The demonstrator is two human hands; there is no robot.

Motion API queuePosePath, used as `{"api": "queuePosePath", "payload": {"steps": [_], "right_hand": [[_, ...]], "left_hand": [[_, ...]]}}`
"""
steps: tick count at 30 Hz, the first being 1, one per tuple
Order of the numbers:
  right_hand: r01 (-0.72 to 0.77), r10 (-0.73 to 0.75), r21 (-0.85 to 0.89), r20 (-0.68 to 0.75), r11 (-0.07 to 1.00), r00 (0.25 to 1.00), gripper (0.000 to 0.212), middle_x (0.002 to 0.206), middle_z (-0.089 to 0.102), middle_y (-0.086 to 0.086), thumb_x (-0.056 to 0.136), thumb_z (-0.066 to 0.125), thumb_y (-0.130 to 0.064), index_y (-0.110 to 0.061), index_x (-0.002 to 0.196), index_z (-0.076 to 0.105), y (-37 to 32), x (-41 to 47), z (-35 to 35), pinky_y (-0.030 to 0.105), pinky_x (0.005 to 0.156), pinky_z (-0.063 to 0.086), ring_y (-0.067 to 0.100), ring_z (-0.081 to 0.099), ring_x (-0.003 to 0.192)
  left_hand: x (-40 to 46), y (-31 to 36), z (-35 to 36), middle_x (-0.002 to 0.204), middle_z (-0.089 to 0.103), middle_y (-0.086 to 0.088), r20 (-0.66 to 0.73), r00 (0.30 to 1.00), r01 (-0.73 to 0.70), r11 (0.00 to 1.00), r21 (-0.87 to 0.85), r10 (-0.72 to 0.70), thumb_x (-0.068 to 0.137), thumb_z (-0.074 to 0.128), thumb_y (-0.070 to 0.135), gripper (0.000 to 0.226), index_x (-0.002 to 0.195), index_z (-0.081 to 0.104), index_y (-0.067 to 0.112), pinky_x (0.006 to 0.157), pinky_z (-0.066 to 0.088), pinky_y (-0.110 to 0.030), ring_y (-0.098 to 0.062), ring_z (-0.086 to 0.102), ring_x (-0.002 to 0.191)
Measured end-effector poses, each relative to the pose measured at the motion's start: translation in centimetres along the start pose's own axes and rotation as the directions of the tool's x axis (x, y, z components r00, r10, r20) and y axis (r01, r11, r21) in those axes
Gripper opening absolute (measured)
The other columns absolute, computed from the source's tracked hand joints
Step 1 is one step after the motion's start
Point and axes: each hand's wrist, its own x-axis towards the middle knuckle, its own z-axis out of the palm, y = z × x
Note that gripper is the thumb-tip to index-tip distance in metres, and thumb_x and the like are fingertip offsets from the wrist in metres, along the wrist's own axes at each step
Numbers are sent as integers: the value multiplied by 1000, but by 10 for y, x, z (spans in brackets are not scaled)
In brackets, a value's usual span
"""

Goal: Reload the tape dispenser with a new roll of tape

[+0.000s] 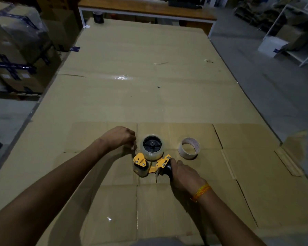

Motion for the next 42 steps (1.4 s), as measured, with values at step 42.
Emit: {"api": "queuePosePath", "payload": {"steps": [42], "right_hand": [[118,60,507,-320,854,945,86,103,66,-13,79,74,-81,-27,135,35,-22,-8,-3,28,76,63,6,69,92]], "left_hand": [[-46,25,51,88,79,-8,93,597,404,198,-893,-797,104,66,27,22,93,77,12,68,60,-31,-16,73,75]]}}
